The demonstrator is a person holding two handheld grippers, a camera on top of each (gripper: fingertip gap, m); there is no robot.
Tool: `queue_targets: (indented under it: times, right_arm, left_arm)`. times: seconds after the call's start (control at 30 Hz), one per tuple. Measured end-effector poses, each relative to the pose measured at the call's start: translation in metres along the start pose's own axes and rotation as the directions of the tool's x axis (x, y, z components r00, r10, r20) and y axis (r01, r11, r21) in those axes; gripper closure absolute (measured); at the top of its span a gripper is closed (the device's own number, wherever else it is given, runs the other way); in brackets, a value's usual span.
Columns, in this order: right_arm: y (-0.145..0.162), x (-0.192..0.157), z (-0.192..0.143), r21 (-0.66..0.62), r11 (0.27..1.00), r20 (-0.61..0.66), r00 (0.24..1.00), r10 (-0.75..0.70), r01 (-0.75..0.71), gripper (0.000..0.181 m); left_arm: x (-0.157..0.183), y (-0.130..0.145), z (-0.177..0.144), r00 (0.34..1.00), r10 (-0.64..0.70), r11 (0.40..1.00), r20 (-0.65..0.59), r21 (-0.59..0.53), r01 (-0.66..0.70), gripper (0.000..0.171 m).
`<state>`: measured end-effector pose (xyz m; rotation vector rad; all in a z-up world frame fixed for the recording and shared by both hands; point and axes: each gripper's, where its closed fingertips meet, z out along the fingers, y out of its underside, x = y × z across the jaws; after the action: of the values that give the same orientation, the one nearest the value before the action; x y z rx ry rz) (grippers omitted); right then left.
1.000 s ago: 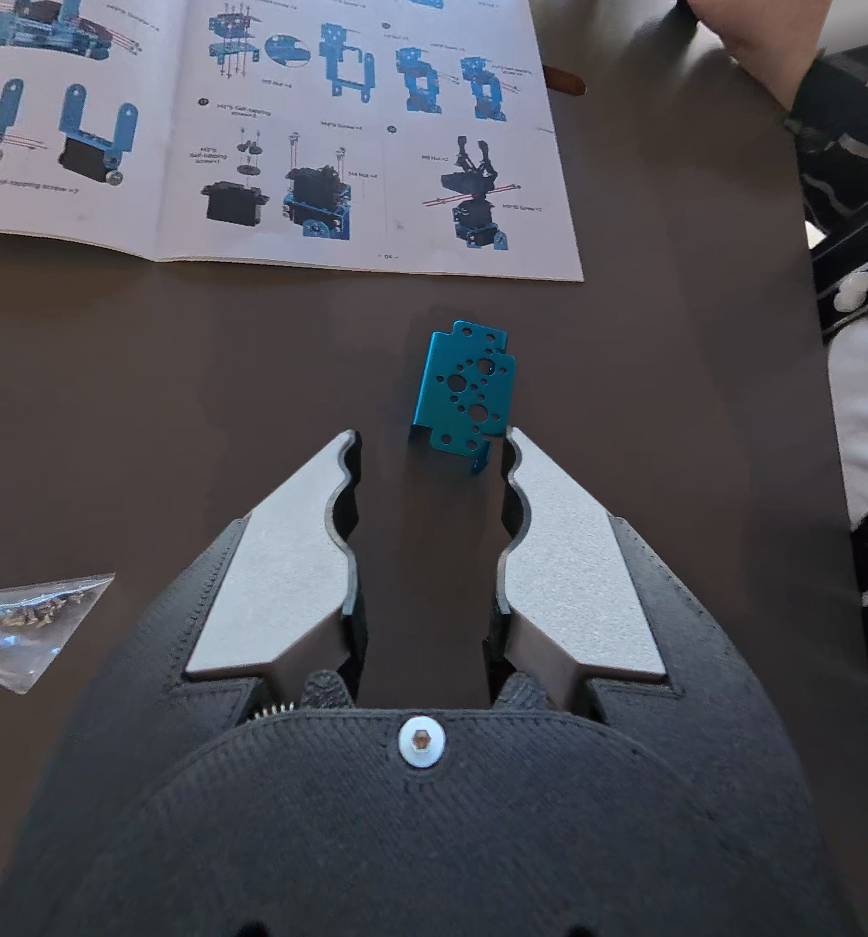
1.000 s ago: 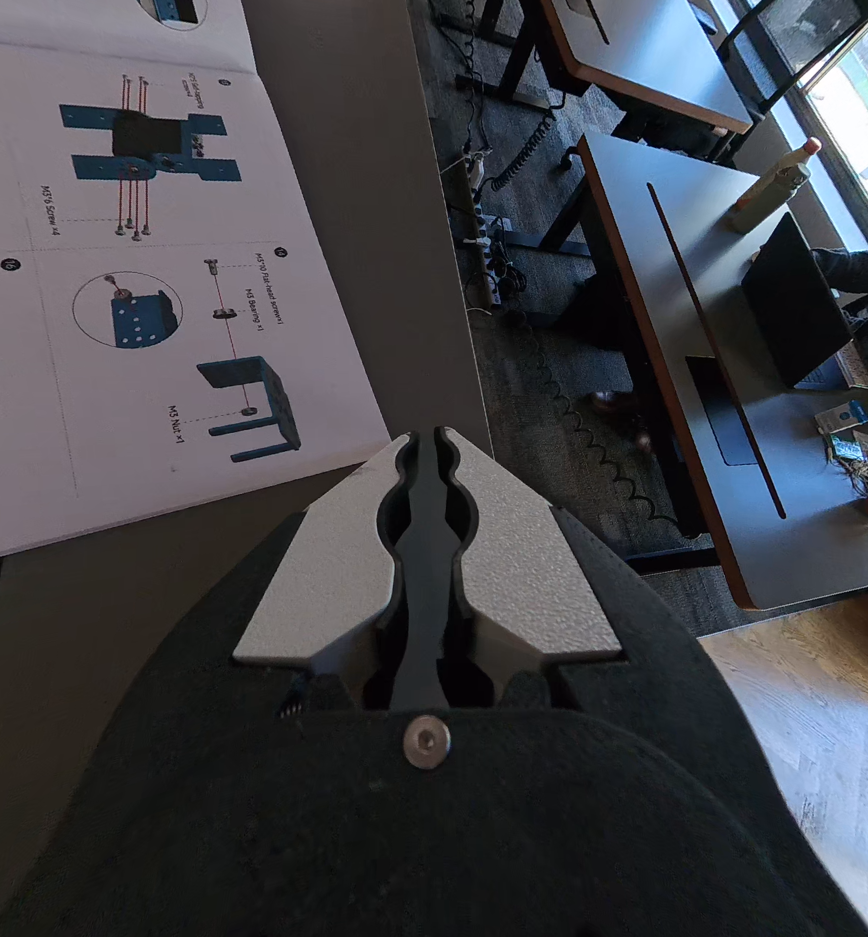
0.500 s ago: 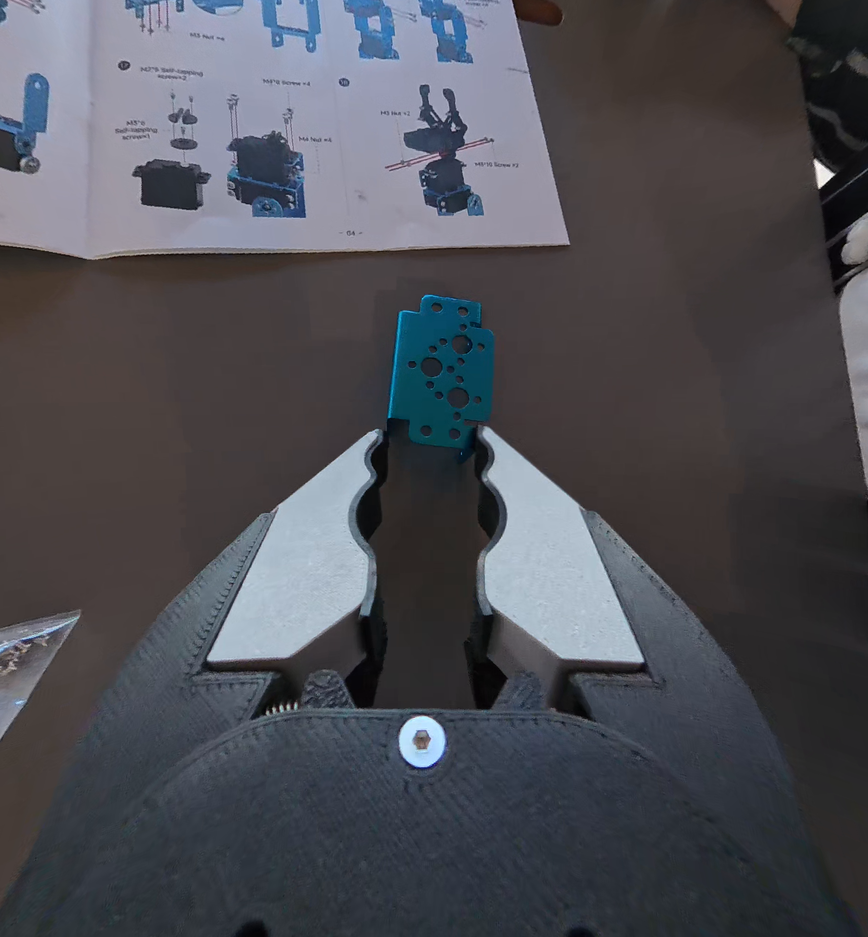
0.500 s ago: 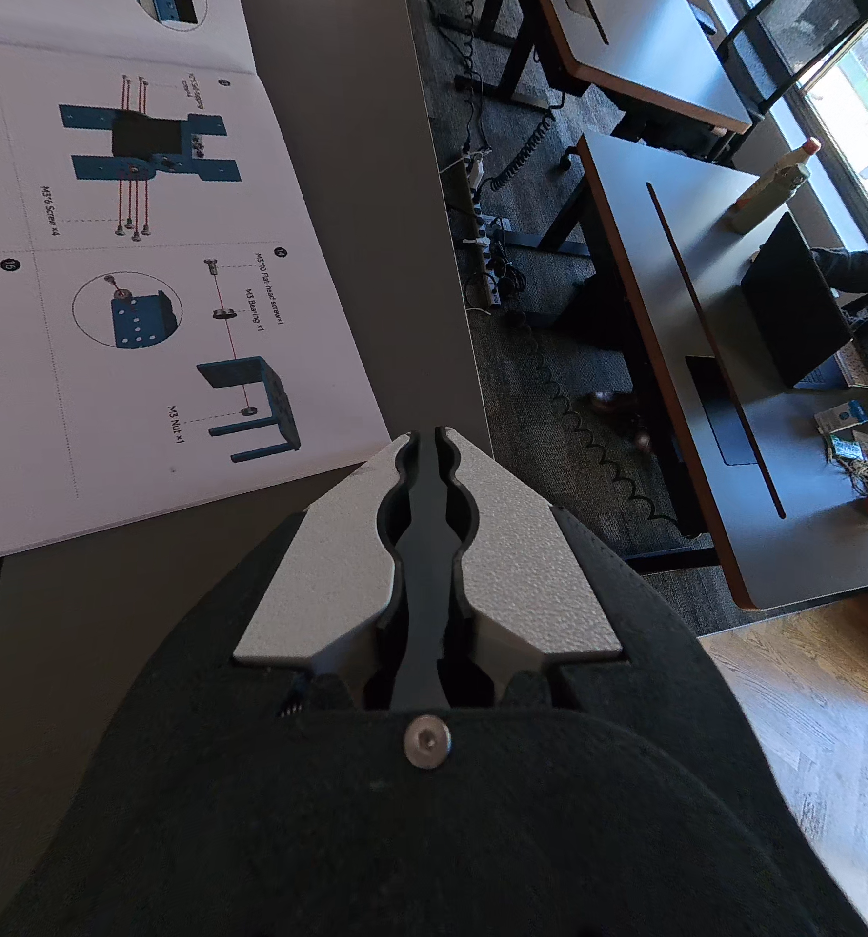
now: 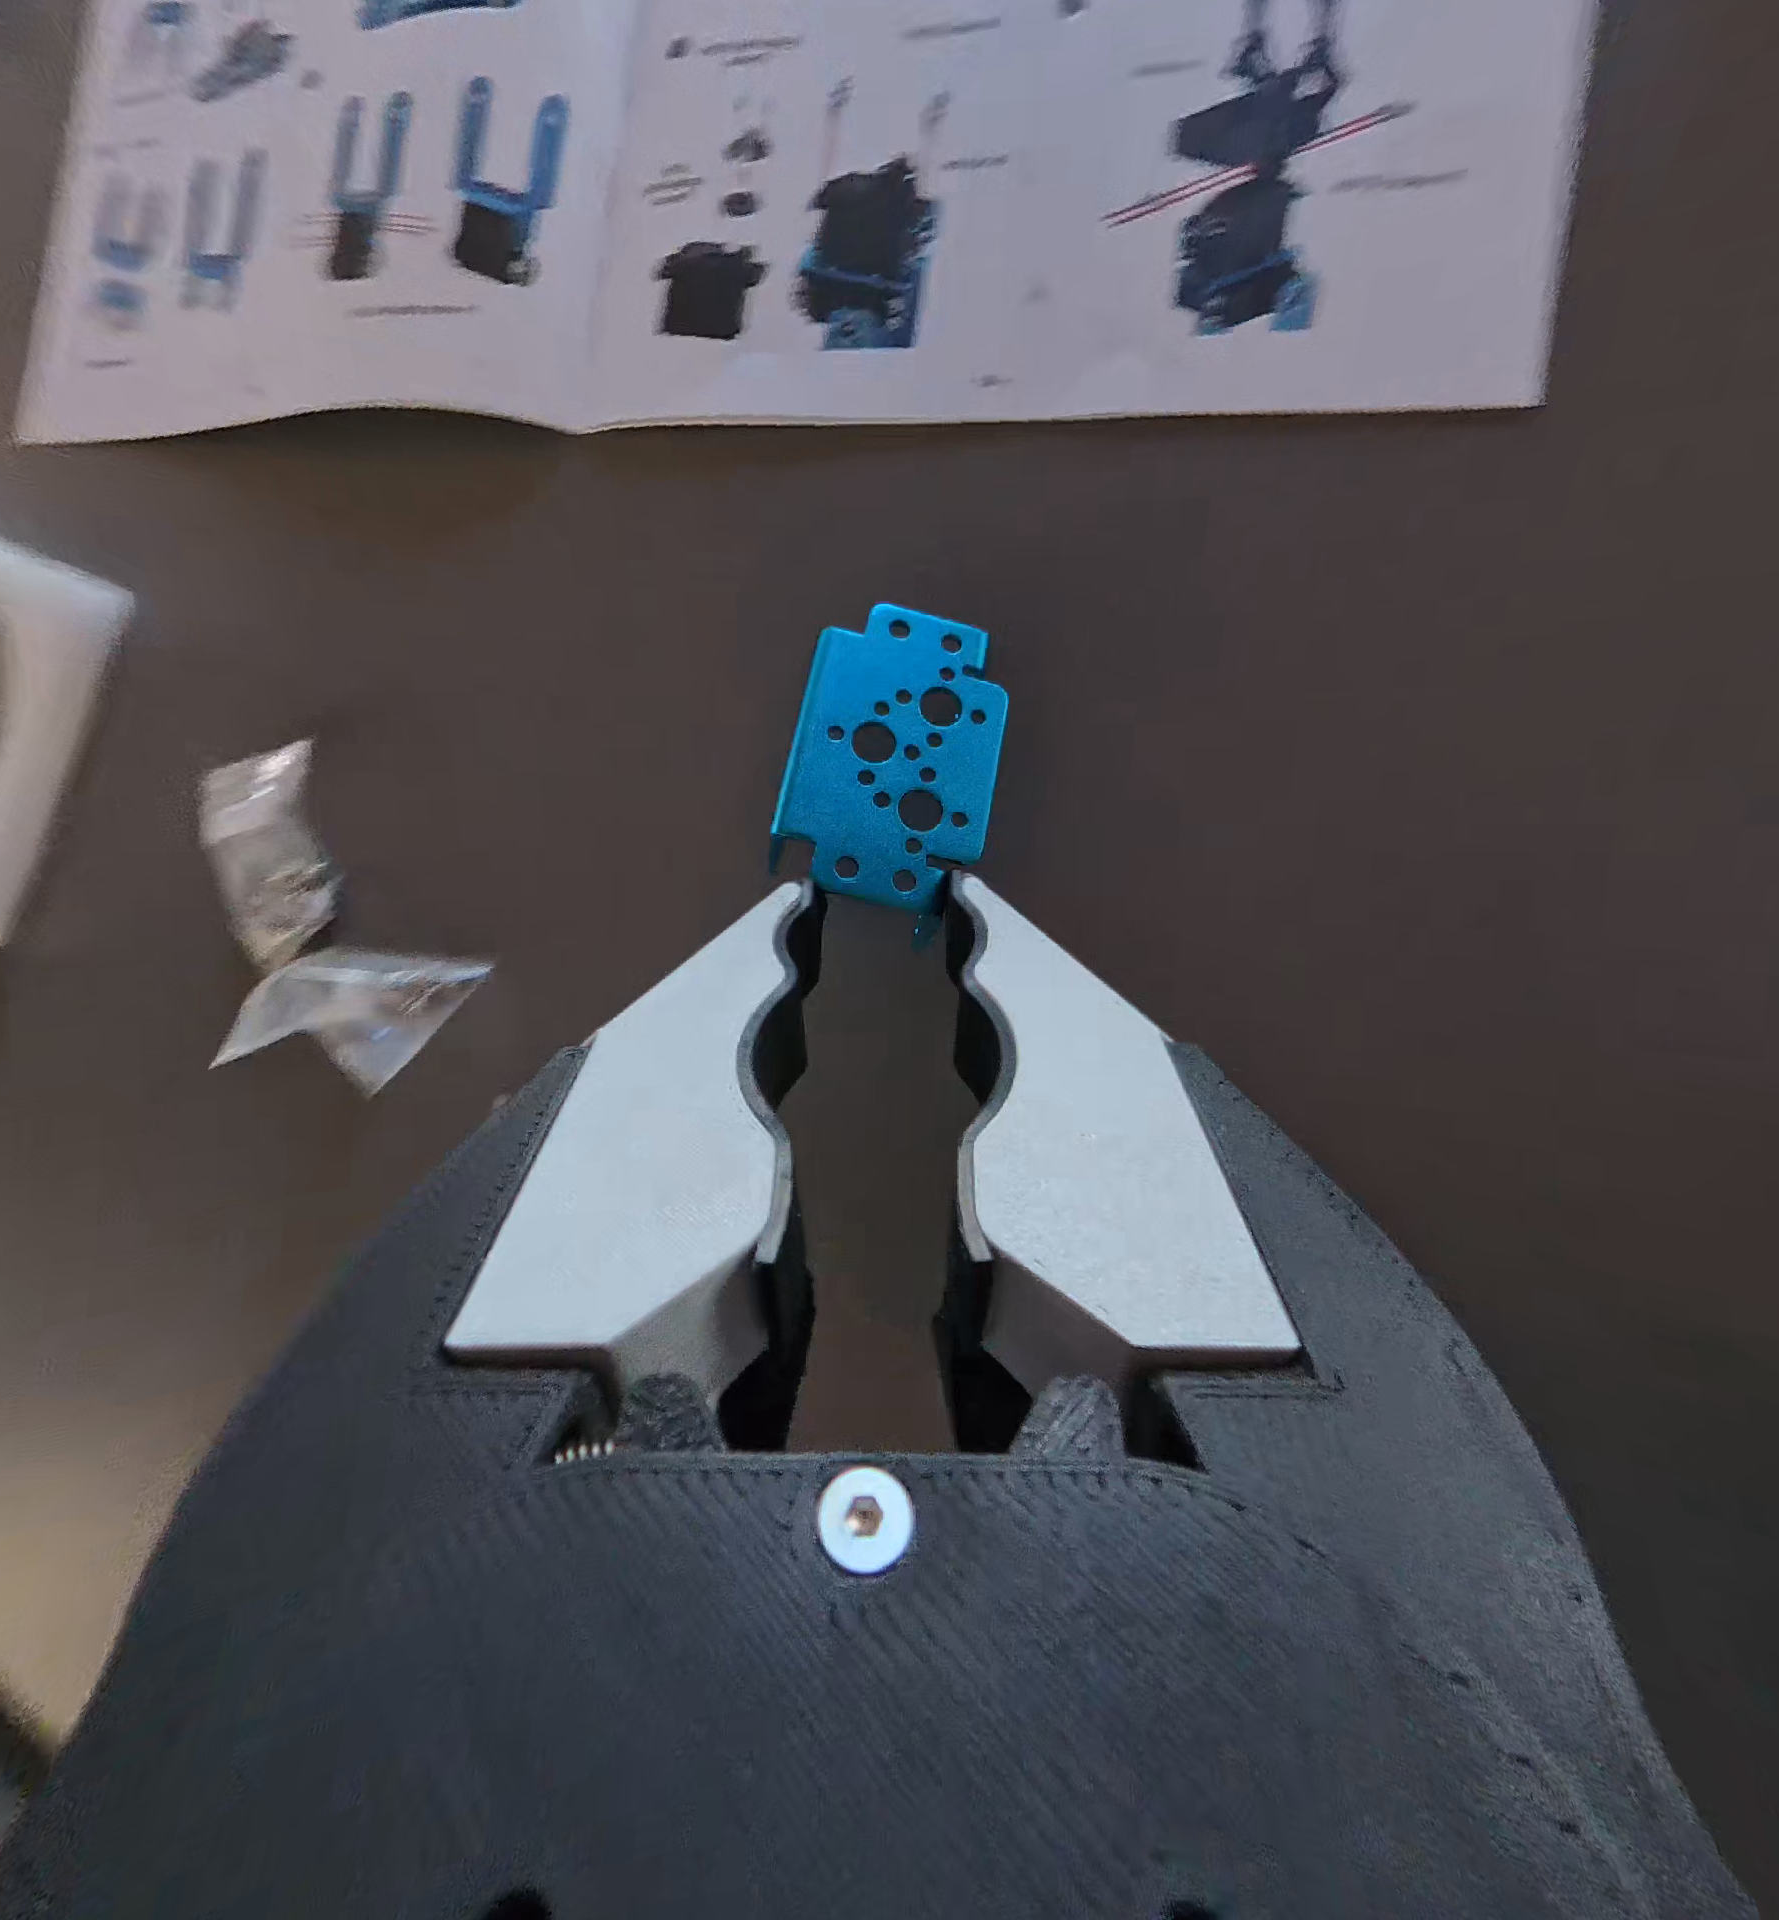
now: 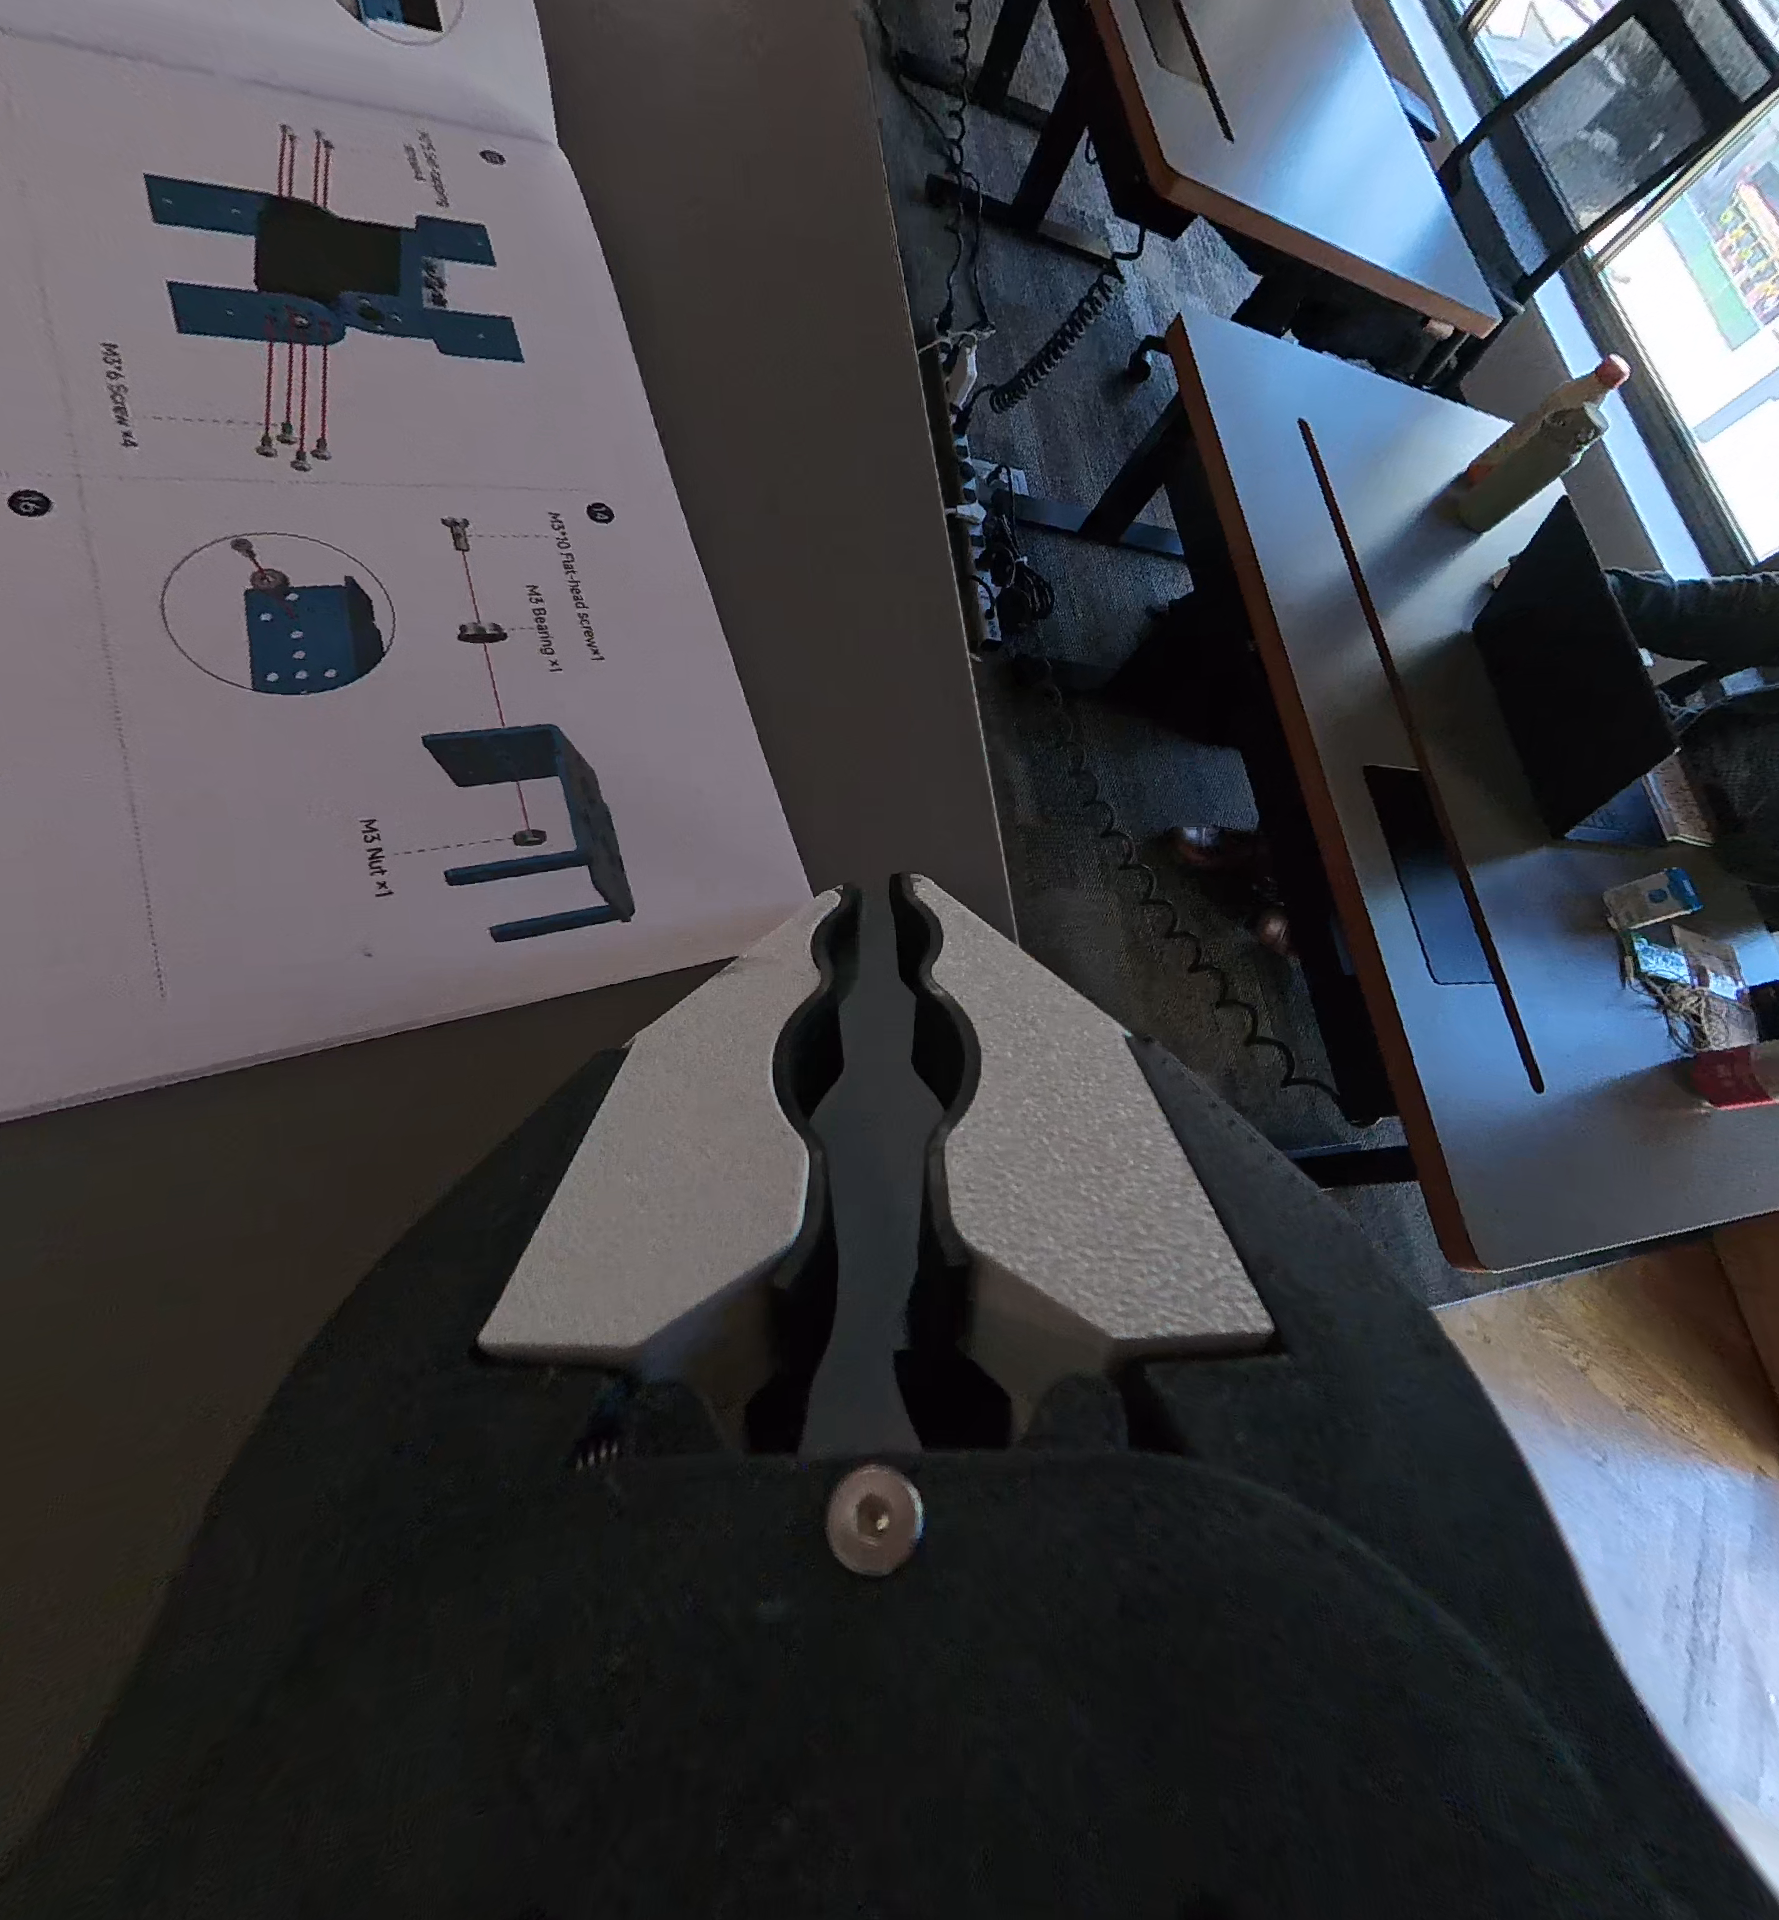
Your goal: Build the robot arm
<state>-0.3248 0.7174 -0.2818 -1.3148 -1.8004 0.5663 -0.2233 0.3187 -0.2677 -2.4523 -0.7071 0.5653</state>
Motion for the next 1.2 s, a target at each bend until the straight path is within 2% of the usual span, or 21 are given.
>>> queue_targets:
  times: [0.07, 0.13, 0.23, 0.3, 0.37, 0.4, 0.5, 0.57, 0.73, 0.8, 0.83, 0.87, 0.93, 1.03, 1.1, 1.13, 1.2]
  right_arm:
    - [-0.001, -0.001, 0.0, 0.004, 1.0, -0.008, 1.0, -0.02, 0.02, 0.175]
    - [-0.004, -0.004, -0.002, 0.019, 0.999, -0.015, 0.999, -0.043, 0.043, 0.166]
    - [-0.025, -0.039, -0.023, 0.114, 0.993, 0.1, 0.994, -0.048, 0.036, 0.163]
    - [-0.042, -0.068, -0.04, 0.161, 0.986, 0.181, 0.98, -0.077, 0.047, 0.163]
    - [-0.055, -0.082, -0.049, 0.201, 0.976, 0.196, 0.973, -0.121, 0.081, 0.163]
    - [-0.059, -0.085, -0.05, 0.219, 0.972, 0.191, 0.973, -0.132, 0.089, 0.163]
    - [-0.057, -0.087, -0.044, 0.205, 0.977, 0.219, 0.969, -0.113, 0.068, 0.161]
    - [-0.056, -0.084, -0.044, 0.206, 0.977, 0.226, 0.969, -0.096, 0.049, 0.161]
    - [-0.052, -0.069, -0.047, 0.244, 0.969, 0.198, 0.976, -0.09, 0.04, 0.16]
    - [-0.045, -0.066, -0.044, 0.22, 0.975, 0.208, 0.975, -0.078, 0.031, 0.158]
    - [-0.041, -0.066, -0.043, 0.21, 0.977, 0.211, 0.974, -0.077, 0.032, 0.157]
    - [-0.038, -0.065, -0.042, 0.203, 0.979, 0.212, 0.974, -0.077, 0.033, 0.156]
    - [-0.034, -0.063, -0.042, 0.194, 0.981, 0.217, 0.974, -0.063, 0.02, 0.156]
    - [-0.032, -0.055, -0.046, 0.197, 0.98, 0.217, 0.975, -0.036, -0.008, 0.156]
    - [-0.028, -0.047, -0.047, 0.195, 0.981, 0.197, 0.98, -0.034, -0.005, 0.156]
    - [-0.025, -0.043, -0.047, 0.191, 0.982, 0.188, 0.982, -0.033, -0.004, 0.156]
    - [-0.02, -0.036, -0.047, 0.189, 0.982, 0.179, 0.983, -0.024, -0.011, 0.156]
  left_arm:
    - [-0.011, 0.004, -0.004, 0.982, 0.005, 0.998, 0.188, -0.064, 0.007, 0.149]
    - [-0.024, 0.012, -0.01, 0.912, 0.062, 0.989, 0.406, -0.15, -0.001, 0.149]
    - [-0.018, 0.008, -0.01, 0.806, 0.22, 0.968, 0.549, -0.225, -0.111, 0.149]
    - [-0.008, 0.004, -0.006, 0.771, 0.291, 0.952, 0.567, -0.254, -0.172, 0.15]
    - [0.007, 0.002, 0.004, 0.811, 0.271, 0.957, 0.519, -0.238, -0.168, 0.155]
    - [0.012, 0.003, 0.008, 0.833, 0.25, 0.96, 0.494, -0.237, -0.148, 0.15]
    - [0.013, -0.001, 0.01, 0.839, 0.24, 0.965, 0.489, -0.216, -0.15, 0.144]
    - [0.016, 0.0, 0.009, 0.881, 0.167, 0.98, 0.442, -0.174, -0.098, 0.143]
    - [0.022, 0.0, -0.004, 0.978, 0.078, 0.993, 0.191, -0.103, -0.059, 0.145]
    - [0.025, -0.013, -0.009, 1.0, 0.003, 0.997, 0.005, -0.078, -0.003, 0.14]
    - [0.031, -0.021, -0.01, 0.993, -0.024, 0.997, -0.115, -0.079, 0.015, 0.138]
    - [0.03, -0.028, -0.008, 0.983, -0.023, 0.996, -0.184, -0.084, 0.008, 0.137]
    - [0.024, -0.037, 0.0, 0.963, 0.065, 0.991, -0.262, -0.097, -0.093, 0.143]
    - [0.032, -0.03, 0.012, 0.906, 0.115, 0.956, -0.407, -0.204, -0.213, 0.146]
    - [0.032, -0.019, 0.021, 0.896, 0.088, 0.924, -0.435, -0.299, -0.236, 0.153]
    - [0.032, -0.014, 0.025, 0.897, 0.064, 0.913, -0.438, -0.338, -0.23, 0.165]
    - [0.034, -0.014, 0.027, 0.893, -0.021, 0.915, -0.449, -0.369, -0.165, 0.169]
